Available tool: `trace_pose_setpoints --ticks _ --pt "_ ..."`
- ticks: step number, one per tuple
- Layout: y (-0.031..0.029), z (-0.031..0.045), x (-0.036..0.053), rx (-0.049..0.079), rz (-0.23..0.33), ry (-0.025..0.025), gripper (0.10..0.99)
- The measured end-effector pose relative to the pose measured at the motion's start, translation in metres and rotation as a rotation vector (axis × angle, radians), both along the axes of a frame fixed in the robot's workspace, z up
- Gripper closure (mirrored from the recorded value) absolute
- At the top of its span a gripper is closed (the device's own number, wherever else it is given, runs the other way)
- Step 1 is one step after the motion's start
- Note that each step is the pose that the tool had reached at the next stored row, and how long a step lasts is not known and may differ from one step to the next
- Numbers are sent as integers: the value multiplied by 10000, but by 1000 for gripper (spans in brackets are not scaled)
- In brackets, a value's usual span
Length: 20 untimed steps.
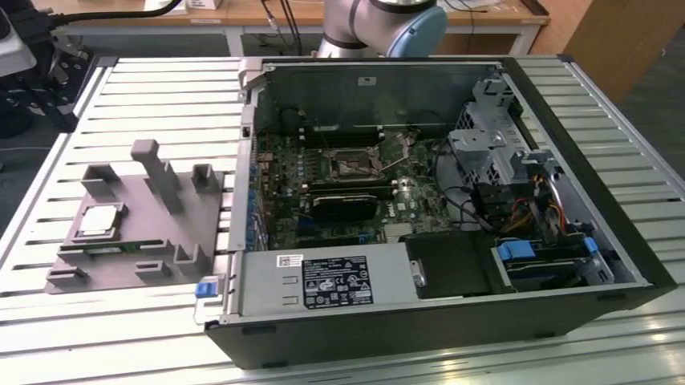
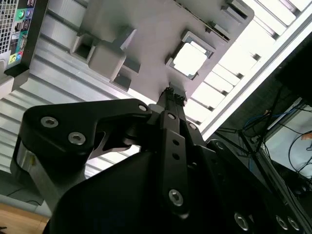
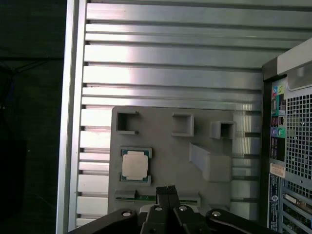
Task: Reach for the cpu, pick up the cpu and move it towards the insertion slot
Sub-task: 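Reach for the cpu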
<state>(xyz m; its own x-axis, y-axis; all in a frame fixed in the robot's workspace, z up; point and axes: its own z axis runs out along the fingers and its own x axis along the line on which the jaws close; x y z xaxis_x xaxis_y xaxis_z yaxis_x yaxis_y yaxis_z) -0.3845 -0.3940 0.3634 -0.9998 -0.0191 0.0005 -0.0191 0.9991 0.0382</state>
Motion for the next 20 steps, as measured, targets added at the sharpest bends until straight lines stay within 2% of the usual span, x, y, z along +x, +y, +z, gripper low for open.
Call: trace_pose_setpoints --ticks 6,17,18,20 --pt "-15 -2 -80 1 1 0 980" --pt "-52 -52 -137 0 1 0 980" --pt "-54 -60 -143 1 1 0 973" --pt "-58 -79 -151 0 2 -1 851"
